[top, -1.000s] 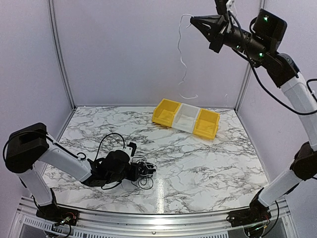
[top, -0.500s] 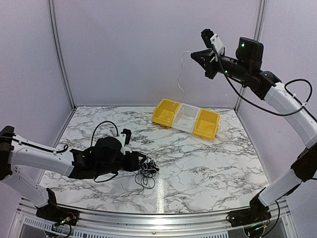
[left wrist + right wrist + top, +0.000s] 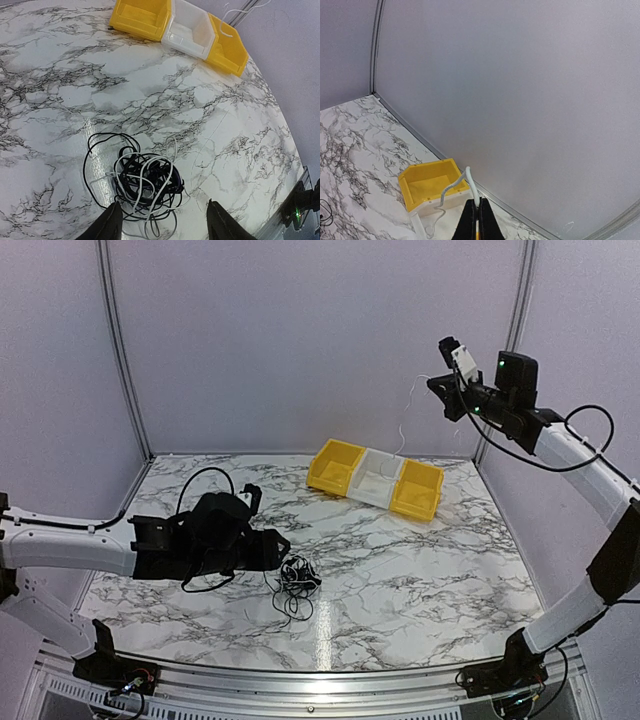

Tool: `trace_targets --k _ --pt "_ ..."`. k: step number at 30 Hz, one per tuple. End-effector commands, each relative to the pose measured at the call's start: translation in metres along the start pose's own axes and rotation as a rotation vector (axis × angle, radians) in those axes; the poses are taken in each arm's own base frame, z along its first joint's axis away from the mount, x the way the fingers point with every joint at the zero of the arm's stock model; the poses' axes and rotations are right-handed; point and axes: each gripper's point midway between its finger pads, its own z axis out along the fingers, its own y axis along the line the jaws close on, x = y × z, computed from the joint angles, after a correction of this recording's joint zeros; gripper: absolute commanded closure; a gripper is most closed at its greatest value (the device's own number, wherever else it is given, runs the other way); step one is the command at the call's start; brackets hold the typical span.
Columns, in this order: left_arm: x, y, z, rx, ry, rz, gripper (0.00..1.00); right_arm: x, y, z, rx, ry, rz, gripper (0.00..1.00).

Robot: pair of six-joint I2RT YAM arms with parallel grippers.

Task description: Untangle the cables

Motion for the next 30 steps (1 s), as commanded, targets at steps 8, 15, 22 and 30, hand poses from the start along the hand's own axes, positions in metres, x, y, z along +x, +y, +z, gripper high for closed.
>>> trace_targets --k 8,15,22,30 --pt "-0.014 -0.004 -0.007 -0.043 -0.01 0.002 0.4 0.014 -0.04 -0.021 0.112 -0.003 0.053 1.0" --pt "-0.01 -0.002 -0.006 -0.048 -0.001 -0.006 0.4 0.03 -0.051 -0.021 0.155 0.021 0.066 1.0" --pt "-0.007 -0.003 -0.003 -0.047 0.01 -0.015 0.4 0.077 -0.06 -0.015 0.167 0.117 0.112 1.0" --pt "0.0 0.0 -0.002 -0.056 0.02 -0.023 0.39 0.102 -0.068 -0.008 0.139 0.161 0.157 1.0"
